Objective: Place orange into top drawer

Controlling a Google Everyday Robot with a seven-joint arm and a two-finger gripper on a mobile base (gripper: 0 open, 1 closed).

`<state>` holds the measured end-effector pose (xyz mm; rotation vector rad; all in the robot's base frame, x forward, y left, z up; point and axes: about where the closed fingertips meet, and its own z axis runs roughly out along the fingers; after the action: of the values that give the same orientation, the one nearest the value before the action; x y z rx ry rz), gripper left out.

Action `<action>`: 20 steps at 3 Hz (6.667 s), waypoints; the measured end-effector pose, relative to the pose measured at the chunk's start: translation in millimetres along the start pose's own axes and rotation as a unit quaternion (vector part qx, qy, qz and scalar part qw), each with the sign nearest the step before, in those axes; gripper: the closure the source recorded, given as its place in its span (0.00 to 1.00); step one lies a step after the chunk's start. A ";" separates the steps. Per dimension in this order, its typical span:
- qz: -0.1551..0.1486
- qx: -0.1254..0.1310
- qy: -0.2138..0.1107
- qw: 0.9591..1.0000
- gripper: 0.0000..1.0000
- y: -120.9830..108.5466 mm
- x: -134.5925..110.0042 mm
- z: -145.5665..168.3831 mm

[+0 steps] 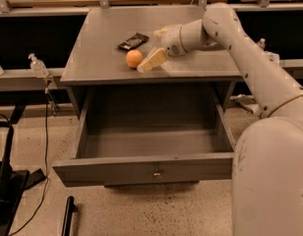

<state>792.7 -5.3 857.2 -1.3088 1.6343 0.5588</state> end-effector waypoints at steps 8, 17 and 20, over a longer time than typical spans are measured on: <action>-0.026 -0.047 -0.025 0.998 1.00 54.5 79.1 -124.8; -0.046 -0.066 -0.024 0.996 1.00 142.9 221.4 -86.8; -0.040 -0.081 0.013 0.996 1.00 147.1 251.3 -65.8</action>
Offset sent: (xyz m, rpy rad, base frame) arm -0.0108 0.0371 -0.0186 0.1085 0.1818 0.1192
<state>633.6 -135.2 640.6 -1.4986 1.5760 0.6385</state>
